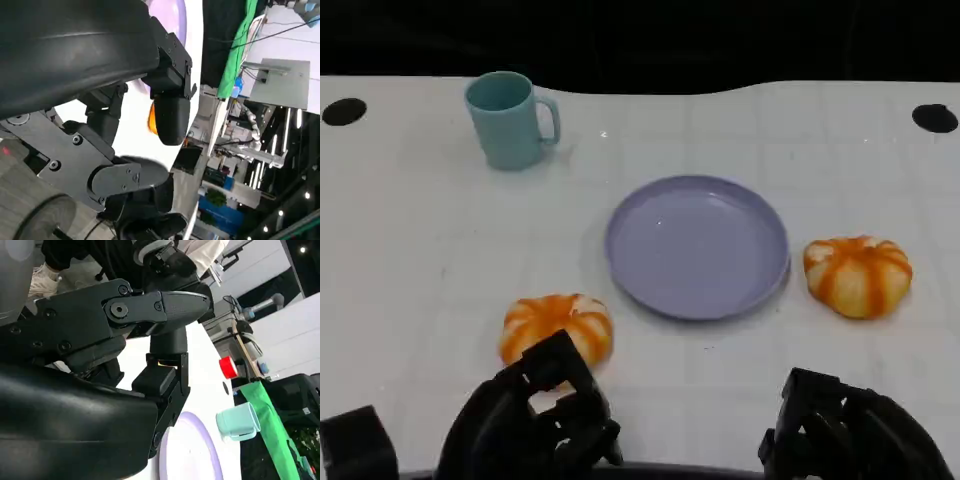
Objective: Grasp the bread from the table and place it into the plate.
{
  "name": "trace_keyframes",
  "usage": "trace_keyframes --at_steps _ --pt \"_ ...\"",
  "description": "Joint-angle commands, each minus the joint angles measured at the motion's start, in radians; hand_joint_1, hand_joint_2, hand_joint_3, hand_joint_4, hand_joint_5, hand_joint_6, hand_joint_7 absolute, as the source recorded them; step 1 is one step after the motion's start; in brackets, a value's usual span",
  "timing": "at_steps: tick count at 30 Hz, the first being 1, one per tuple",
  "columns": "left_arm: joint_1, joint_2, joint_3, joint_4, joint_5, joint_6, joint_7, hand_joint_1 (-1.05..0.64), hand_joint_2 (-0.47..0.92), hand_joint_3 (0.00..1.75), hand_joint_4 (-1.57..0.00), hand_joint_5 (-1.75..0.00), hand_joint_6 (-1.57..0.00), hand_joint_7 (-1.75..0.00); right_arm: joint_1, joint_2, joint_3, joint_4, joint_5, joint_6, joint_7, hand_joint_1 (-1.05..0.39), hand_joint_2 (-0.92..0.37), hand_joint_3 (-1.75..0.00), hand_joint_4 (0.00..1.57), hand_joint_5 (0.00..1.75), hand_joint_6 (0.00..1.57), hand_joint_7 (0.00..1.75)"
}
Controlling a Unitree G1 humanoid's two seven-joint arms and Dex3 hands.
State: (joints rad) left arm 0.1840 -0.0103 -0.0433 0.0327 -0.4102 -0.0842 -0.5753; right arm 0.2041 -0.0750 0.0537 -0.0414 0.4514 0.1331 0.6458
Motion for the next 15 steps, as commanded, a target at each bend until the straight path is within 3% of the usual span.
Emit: trace_keyframes --at_steps 1,2,3,6,9,15 --pt "-0.025 0.013 0.027 -0.006 0.06 -0.073 0.05 -0.53 0.91 0.07 -0.42 -1.75 -0.39 -1.4 -0.011 -0.001 -0.003 0.008 -0.002 -0.005 -0.007 -0.69 -0.92 -0.27 0.85 1.58 0.77 1.32" --pt "-0.034 0.016 0.031 -0.003 0.067 -0.091 0.05 -0.55 0.92 0.08 -0.4 -1.72 -0.38 -1.33 -0.012 -0.001 -0.002 0.007 -0.005 -0.008 -0.007 -0.7 -0.92 -0.27 0.85 1.59 0.77 1.33" --pt "-0.041 0.018 0.034 -0.002 0.071 -0.103 0.049 -0.56 0.92 0.08 -0.38 -1.62 -0.4 -1.1 -0.013 -0.001 0.0 0.007 -0.008 -0.011 -0.008 -0.7 -0.92 -0.27 0.85 1.59 0.77 1.33" --pt "-0.056 0.044 0.037 -0.021 0.116 -0.127 0.064 -0.6 0.92 0.1 -0.39 -1.35 -0.45 -0.67 -0.013 0.002 0.001 0.008 -0.01 -0.016 -0.011 -0.7 -0.92 -0.27 0.85 1.59 0.77 1.34" --pt "-0.067 0.077 0.041 -0.039 0.186 -0.17 0.091 -0.64 0.92 0.11 -0.4 -1.1 -0.48 -0.37 -0.013 0.003 0.003 0.006 -0.01 -0.015 -0.013 -0.7 -0.92 -0.27 0.85 1.6 0.77 1.35" --pt "-0.095 0.154 0.045 -0.083 0.372 -0.246 0.172 -0.57 0.91 0.02 -0.37 -0.76 -0.48 -0.07 -0.014 0.0 0.003 0.001 -0.001 0.003 -0.012 -0.69 -0.92 -0.26 0.85 1.59 0.76 1.36"
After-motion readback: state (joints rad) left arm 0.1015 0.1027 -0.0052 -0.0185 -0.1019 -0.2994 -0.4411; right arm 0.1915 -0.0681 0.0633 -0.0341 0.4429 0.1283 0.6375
